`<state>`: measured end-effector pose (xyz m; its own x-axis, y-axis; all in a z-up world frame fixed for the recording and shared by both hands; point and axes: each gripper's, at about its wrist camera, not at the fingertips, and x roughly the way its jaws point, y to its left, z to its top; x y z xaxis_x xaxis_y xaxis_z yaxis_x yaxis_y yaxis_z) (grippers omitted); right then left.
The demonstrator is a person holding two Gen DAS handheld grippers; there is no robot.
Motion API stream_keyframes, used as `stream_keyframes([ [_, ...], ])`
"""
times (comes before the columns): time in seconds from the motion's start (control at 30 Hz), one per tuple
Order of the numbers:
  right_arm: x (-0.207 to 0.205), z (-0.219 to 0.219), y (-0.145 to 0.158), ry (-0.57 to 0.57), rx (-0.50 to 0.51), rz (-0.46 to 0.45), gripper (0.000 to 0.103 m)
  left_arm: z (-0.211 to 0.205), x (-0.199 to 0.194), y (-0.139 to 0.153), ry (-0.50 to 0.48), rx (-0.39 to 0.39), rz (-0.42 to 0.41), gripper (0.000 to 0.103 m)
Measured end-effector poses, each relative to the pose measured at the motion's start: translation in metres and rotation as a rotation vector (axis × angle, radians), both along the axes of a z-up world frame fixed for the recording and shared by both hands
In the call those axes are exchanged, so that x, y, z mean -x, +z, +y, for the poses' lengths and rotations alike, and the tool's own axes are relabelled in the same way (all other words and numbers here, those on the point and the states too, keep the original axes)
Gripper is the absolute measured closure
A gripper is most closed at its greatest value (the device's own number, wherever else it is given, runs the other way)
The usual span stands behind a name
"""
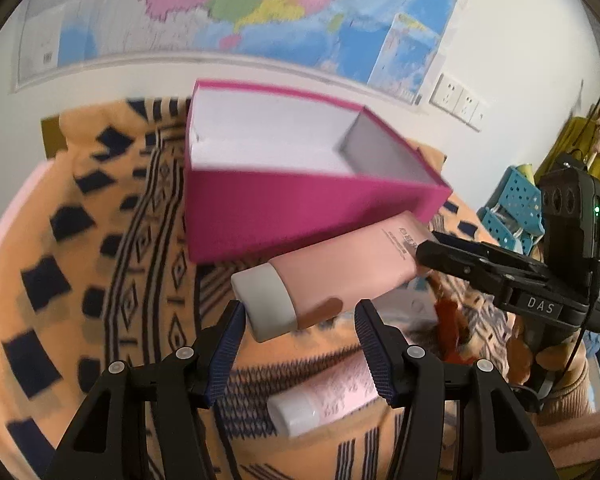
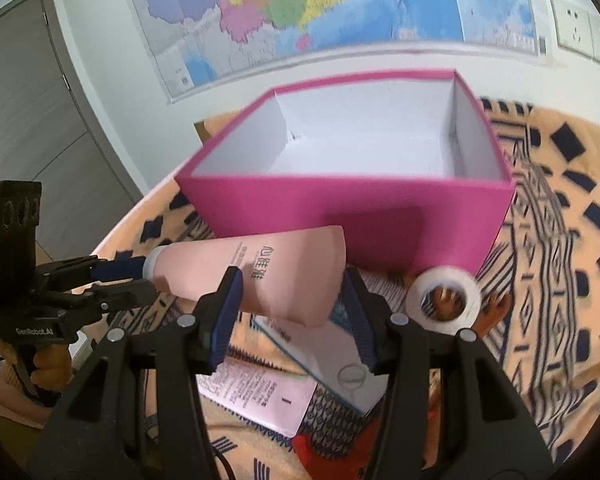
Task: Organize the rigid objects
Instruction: 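Grasp the pink cosmetic tube with the right gripper and lift it, then place the pink tube into the magenta box and release it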
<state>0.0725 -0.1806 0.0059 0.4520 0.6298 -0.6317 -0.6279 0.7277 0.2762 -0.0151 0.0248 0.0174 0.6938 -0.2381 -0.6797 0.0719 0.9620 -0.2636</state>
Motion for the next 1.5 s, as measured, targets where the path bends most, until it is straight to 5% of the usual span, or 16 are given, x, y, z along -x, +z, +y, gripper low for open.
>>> stream_keyframes([
  [0.5,-0.048,0.009,0.050,-0.033,-0.061,-0.097,0.049,0.002,-0.057,0.057,0.020,-0.125,-0.168,0.046],
  [0.93,-0.111,0.031,0.026,-0.050,-0.020,0.008,0.049,0.019,-0.123,0.034,0.061,-0.148,-0.066,0.046],
  [1.5,-0.147,0.054,-0.013,-0.068,0.088,0.115,0.046,0.022,-0.150,0.013,0.096,-0.186,-0.010,0.046],
])
